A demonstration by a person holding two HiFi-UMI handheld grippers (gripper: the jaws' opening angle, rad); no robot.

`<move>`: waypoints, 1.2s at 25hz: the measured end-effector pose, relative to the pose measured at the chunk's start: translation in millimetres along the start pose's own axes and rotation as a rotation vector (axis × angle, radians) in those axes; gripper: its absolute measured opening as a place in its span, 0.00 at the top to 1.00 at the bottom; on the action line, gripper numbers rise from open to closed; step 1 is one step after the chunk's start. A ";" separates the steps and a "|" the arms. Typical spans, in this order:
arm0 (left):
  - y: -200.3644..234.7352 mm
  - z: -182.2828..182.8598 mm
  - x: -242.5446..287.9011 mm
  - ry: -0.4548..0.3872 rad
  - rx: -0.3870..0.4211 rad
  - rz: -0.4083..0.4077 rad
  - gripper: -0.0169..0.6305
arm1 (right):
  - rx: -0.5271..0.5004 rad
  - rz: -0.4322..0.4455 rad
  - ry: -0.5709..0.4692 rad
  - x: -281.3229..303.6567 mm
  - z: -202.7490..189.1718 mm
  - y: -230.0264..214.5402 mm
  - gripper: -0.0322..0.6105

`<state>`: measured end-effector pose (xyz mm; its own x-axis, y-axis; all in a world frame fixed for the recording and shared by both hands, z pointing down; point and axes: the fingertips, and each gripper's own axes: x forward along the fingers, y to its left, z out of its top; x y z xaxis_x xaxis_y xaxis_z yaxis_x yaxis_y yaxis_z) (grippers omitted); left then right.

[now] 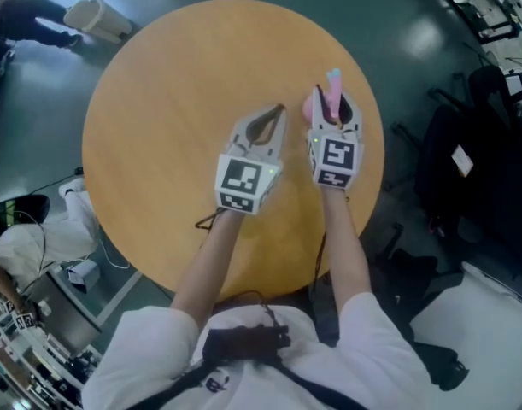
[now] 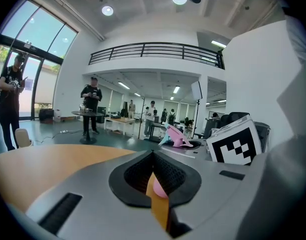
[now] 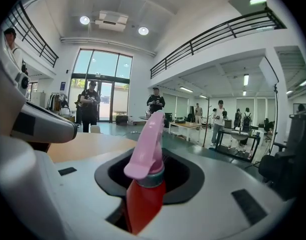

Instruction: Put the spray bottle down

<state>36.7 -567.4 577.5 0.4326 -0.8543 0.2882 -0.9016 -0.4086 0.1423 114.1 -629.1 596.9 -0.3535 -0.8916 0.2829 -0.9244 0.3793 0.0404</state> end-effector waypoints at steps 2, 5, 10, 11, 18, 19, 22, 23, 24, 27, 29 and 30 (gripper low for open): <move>8.1 -8.6 3.8 0.018 -0.009 0.001 0.95 | 0.003 -0.001 0.012 8.9 -7.2 3.4 0.72; 20.0 -24.5 2.2 0.050 -0.027 0.002 0.95 | -0.011 -0.005 0.009 16.8 -13.8 14.4 0.71; 18.2 -36.8 -5.0 0.066 -0.041 0.009 0.95 | -0.024 -0.007 -0.008 15.8 -15.2 16.1 0.71; 17.3 -37.9 -5.4 0.065 -0.041 0.009 0.95 | -0.014 -0.004 0.000 16.3 -16.9 14.8 0.71; 12.1 -38.5 -15.5 0.049 -0.052 -0.007 0.95 | 0.013 0.002 0.055 12.2 -29.6 11.4 0.57; 10.7 -36.8 -18.7 0.046 -0.053 -0.007 0.95 | 0.006 -0.003 0.063 7.9 -31.8 10.4 0.56; 4.3 -31.1 -28.2 0.037 -0.058 -0.014 0.95 | 0.004 -0.023 0.076 -9.2 -32.9 7.7 0.56; 1.5 -28.9 -31.4 0.033 -0.059 -0.017 0.95 | 0.008 -0.028 0.077 -15.4 -32.1 7.1 0.56; -2.1 -26.5 -34.9 0.029 -0.058 -0.021 0.95 | 0.012 -0.034 0.081 -22.0 -31.5 6.4 0.56; -20.6 -18.5 -47.7 0.013 -0.049 -0.034 0.95 | 0.025 -0.056 0.092 -49.1 -28.5 0.6 0.56; -33.3 -13.4 -59.3 0.009 -0.031 -0.033 0.95 | 0.039 -0.077 0.077 -72.4 -21.2 -1.8 0.56; -35.8 -11.3 -66.1 0.012 -0.020 -0.028 0.95 | 0.046 -0.085 0.070 -82.7 -16.3 0.8 0.56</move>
<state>40.4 -492.7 564.0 0.4575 -0.8388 0.2953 -0.8891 -0.4252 0.1697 145.0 -551.0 589.2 -0.2646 -0.9001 0.3463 -0.9566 0.2903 0.0237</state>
